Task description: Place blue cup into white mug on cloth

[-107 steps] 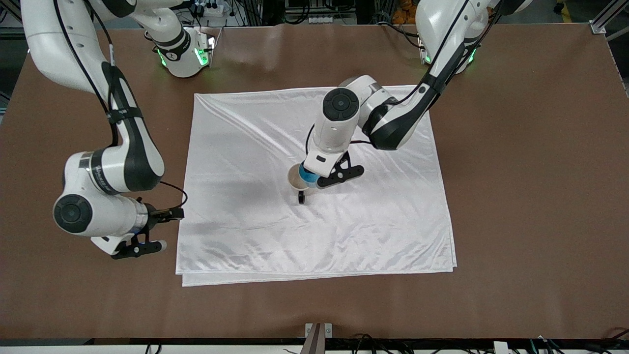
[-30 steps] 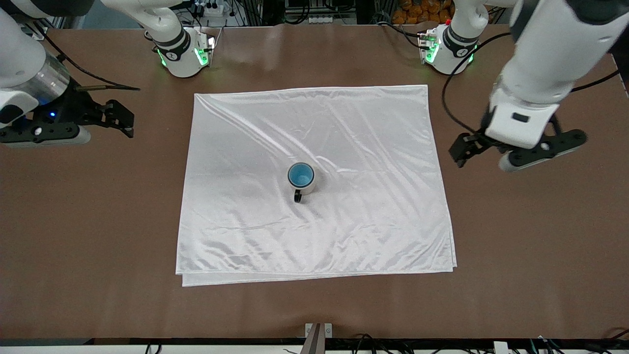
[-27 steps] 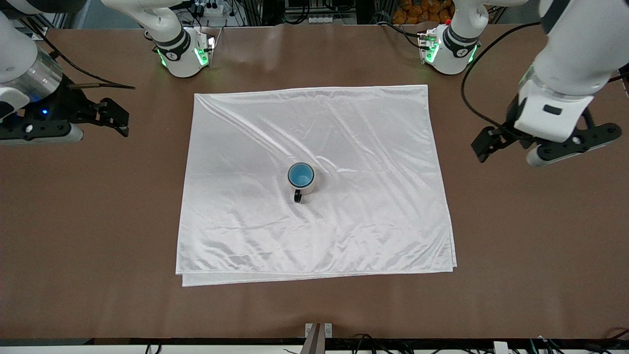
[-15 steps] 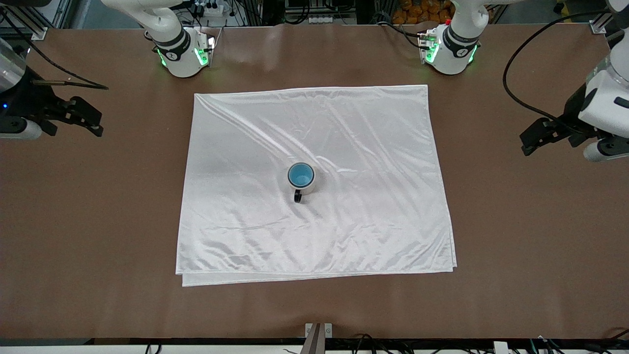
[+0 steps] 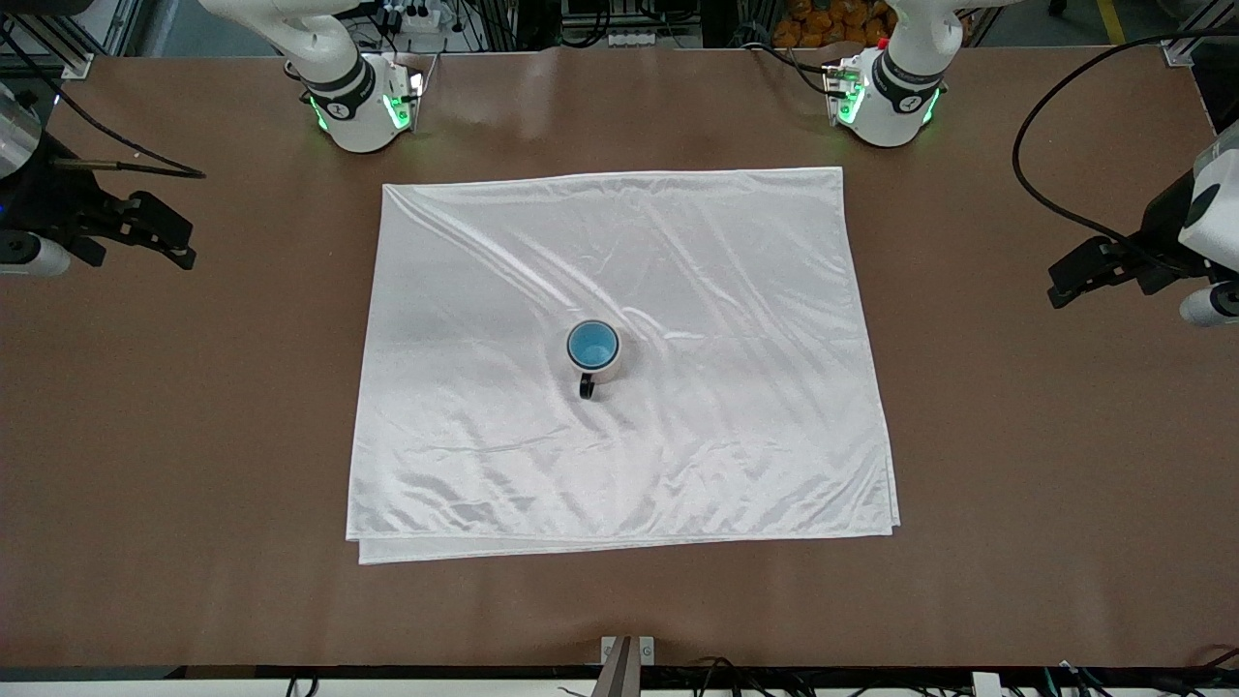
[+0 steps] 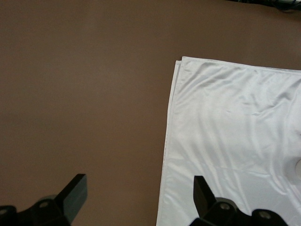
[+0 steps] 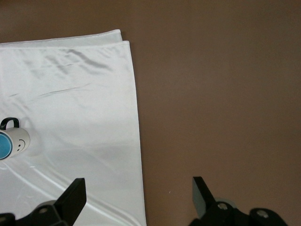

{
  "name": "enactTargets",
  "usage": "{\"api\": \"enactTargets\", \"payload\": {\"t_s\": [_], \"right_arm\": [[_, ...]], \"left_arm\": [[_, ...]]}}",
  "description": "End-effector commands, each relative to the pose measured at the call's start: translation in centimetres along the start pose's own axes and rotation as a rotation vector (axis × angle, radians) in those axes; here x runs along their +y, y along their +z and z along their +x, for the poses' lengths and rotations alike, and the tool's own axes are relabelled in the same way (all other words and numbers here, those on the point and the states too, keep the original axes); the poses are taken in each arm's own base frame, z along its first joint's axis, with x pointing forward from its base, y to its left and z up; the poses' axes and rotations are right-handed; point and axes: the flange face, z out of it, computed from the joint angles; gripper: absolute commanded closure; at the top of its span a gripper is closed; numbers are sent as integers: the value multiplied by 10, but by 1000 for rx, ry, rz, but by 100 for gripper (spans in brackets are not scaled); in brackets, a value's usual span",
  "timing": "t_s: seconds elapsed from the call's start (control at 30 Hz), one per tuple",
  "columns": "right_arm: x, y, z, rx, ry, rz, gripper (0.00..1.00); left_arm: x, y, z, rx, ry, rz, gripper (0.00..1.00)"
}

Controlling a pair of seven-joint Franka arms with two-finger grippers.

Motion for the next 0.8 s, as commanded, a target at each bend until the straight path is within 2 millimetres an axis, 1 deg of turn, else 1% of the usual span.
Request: {"api": "enactTargets", "payload": {"t_s": [0.0,0.13,0.27,0.33,0.5,0.6,0.63,0.77], "right_arm": [[-3,-3,-5,-6,14,-1,0],[-2,-4,-6,-4,15,-1,0],[-2,-3,-5,-7,17,-2,0],[-2,-4,-6,-6,17,-1,0],[0,-3,-5,-6,18,-1,0],[1,-4,-6,-6,20,-2,0],[2,-3,-5,-6,21,-2,0],[2,-3,-5,-6,21,-3,0]], "left_arm": [[-9,13,3,-25,5,-25,0],[-21,30,10,-51,-12,-27,0],[-20,41,10,-62,-1,-15,0],[-24,45,9,-69,-8,-9,0],[-23,43,6,-66,-6,-1,0],[-18,43,3,-65,0,0,0],[-18,45,1,-69,2,3,0],[-16,42,-7,-53,7,3,0]]}}
